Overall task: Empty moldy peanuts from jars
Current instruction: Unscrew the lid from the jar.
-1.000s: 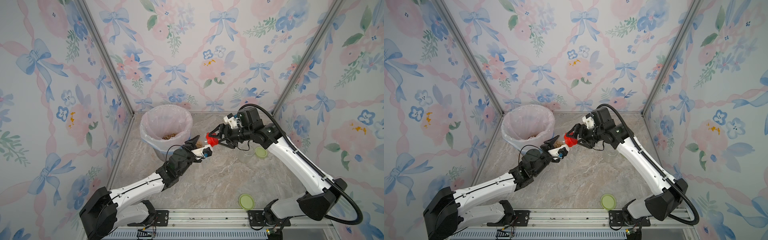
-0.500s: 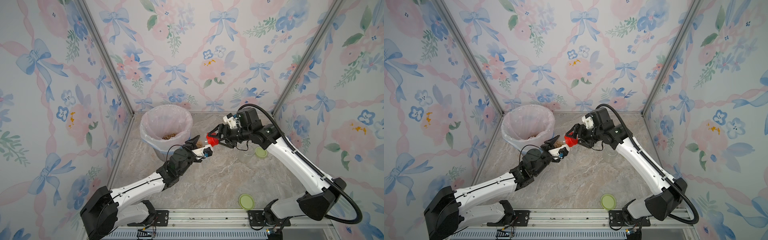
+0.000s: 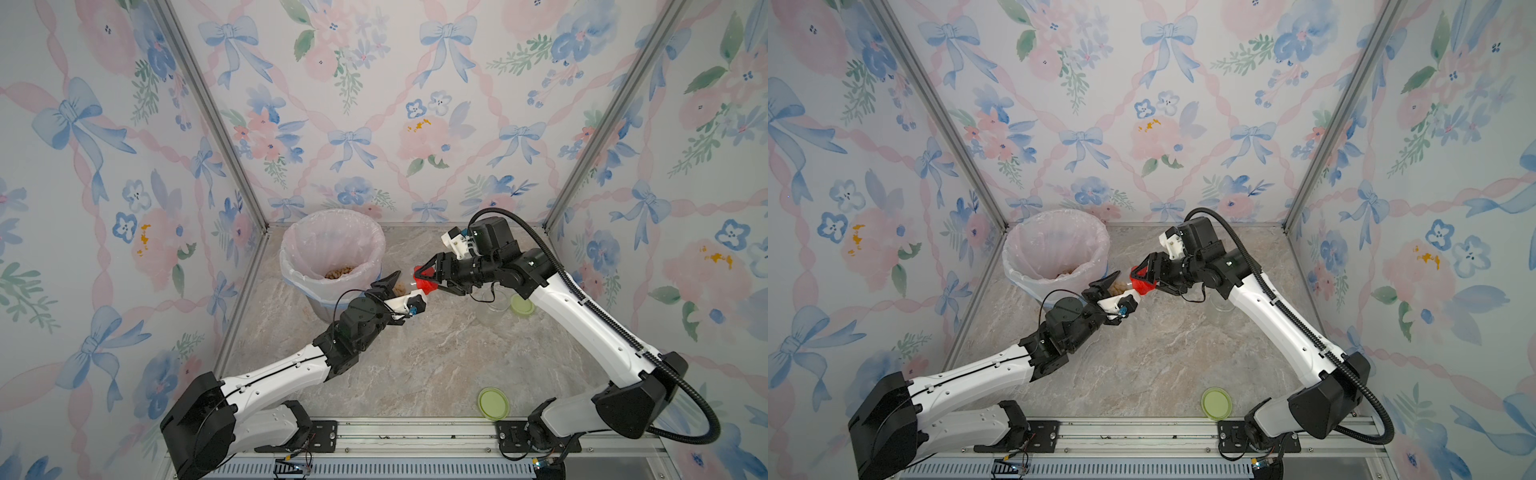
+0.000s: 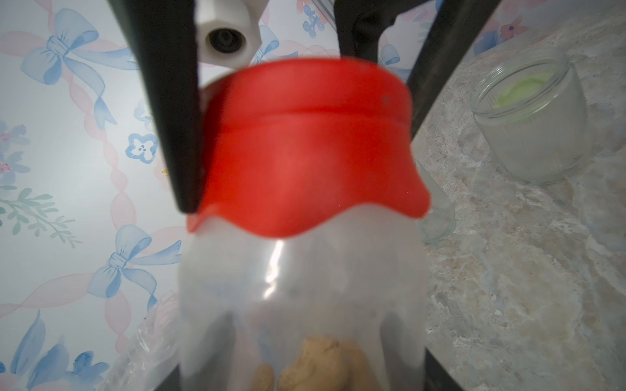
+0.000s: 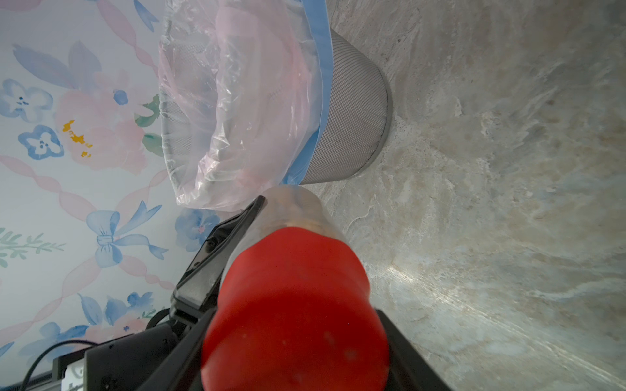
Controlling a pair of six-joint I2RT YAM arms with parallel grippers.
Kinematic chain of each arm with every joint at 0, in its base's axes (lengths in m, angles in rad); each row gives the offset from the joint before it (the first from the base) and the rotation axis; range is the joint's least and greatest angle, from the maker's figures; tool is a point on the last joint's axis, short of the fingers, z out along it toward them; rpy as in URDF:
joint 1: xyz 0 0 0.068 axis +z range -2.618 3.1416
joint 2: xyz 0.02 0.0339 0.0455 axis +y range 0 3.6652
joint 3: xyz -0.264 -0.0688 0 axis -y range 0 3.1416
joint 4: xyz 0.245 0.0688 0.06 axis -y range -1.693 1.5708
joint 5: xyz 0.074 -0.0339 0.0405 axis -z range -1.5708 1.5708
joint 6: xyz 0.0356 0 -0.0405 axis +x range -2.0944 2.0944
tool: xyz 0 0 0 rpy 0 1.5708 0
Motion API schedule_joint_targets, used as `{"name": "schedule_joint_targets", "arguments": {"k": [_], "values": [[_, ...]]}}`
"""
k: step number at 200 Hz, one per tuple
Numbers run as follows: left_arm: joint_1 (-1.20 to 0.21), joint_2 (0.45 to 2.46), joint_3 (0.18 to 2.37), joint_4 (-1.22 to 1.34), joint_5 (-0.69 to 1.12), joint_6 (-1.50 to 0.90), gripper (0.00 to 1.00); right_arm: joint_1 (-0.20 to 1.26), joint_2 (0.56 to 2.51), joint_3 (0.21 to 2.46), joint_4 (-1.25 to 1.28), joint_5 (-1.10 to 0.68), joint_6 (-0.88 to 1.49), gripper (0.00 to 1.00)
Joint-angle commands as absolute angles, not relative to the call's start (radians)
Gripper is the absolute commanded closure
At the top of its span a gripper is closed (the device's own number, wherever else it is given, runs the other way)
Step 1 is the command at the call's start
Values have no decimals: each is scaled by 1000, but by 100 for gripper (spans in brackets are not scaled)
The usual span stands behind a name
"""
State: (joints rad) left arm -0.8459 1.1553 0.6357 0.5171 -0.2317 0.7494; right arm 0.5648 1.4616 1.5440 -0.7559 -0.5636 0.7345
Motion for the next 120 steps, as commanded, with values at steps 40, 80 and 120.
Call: {"name": "schedule_joint_targets", "arguments": {"k": [40,80,120], "values": [[-758,1075,585,566,93,545,100,357,1500,1561,-878,-863,285,50],[-752,1061,587,565,97,540,100,395,1551,1623,-979,-823,192,52],[-750,1054,582,566,57,537,100,347,1539,1589,-961,-802,218,52]]}}
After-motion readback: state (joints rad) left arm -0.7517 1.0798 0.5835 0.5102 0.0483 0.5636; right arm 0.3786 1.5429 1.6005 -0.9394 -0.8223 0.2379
